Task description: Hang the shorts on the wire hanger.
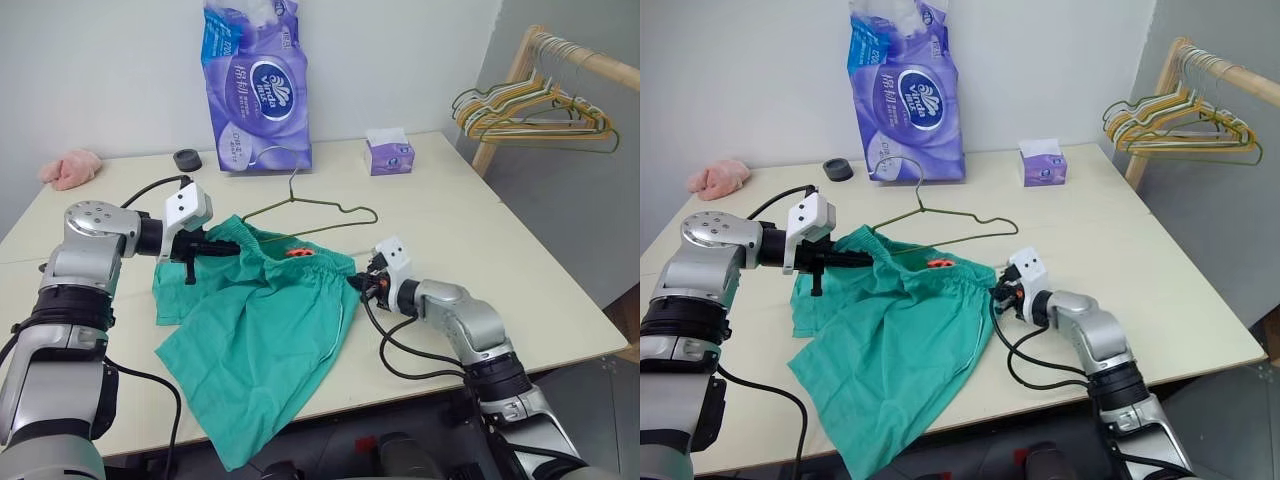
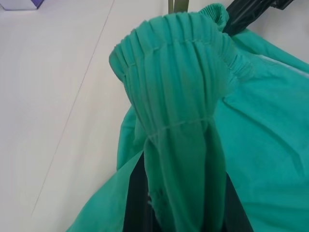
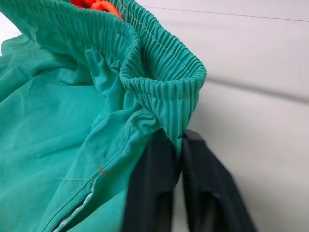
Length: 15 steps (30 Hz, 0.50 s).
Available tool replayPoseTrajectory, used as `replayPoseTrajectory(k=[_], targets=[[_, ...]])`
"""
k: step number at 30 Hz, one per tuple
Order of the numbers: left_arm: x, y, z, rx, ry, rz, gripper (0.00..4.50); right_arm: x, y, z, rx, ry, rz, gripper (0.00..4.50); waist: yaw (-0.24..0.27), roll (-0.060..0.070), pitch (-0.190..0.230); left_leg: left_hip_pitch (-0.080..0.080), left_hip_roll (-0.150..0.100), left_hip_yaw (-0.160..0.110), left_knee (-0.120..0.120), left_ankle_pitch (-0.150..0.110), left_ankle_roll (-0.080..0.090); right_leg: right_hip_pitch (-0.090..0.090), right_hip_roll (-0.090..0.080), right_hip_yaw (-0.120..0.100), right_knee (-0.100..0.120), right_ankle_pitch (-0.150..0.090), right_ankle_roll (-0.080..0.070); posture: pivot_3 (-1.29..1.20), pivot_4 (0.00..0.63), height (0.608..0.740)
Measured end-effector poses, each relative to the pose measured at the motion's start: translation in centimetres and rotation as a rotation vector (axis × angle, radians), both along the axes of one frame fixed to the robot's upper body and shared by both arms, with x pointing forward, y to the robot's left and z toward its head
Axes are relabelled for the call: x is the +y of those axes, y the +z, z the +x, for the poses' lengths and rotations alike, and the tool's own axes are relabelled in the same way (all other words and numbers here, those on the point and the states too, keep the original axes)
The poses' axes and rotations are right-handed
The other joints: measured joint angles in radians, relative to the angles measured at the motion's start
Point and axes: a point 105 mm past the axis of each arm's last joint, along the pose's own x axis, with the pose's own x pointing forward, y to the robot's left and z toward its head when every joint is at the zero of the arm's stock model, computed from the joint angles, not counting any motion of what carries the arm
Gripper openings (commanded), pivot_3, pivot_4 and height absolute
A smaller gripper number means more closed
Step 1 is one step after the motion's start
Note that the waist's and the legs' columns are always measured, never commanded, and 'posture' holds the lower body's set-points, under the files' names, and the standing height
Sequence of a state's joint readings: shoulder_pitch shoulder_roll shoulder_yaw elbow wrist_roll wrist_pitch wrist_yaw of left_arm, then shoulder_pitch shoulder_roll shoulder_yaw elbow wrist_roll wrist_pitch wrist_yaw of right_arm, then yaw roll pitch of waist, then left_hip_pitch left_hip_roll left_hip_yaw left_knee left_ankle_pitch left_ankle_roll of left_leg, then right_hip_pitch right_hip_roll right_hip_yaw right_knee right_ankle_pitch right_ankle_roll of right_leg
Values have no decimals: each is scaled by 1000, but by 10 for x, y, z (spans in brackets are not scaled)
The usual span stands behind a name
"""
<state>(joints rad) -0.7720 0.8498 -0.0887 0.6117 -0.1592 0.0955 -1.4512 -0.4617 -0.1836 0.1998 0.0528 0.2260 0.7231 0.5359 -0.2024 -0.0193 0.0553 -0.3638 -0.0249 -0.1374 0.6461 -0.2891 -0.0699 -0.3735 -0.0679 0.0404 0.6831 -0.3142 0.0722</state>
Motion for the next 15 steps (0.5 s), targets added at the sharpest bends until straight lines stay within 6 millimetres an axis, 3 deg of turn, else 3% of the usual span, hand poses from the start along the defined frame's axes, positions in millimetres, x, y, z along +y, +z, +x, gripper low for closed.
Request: replayPoseTrajectory(k=[4,10,15], targets=[[-5,4,-5,13,-24,-29,0,-15,-1,3,-11,-38,-30,23,0,0,0,0,0,0,0,0,0,0,0,0,0,0,0,-144,8,740],[-12,-18,-49,152,-179,30,0,-64,-3,5,9,-118,-67,23,-4,1,-2,0,0,0,-1,0,0,0,0,0,0,0,0,-151,11,740],[-12,-14,-48,148,-178,38,0,-73,-2,3,19,-131,-73,23,-2,2,-3,0,0,1,0,-1,1,1,0,0,0,0,0,-157,11,740]])
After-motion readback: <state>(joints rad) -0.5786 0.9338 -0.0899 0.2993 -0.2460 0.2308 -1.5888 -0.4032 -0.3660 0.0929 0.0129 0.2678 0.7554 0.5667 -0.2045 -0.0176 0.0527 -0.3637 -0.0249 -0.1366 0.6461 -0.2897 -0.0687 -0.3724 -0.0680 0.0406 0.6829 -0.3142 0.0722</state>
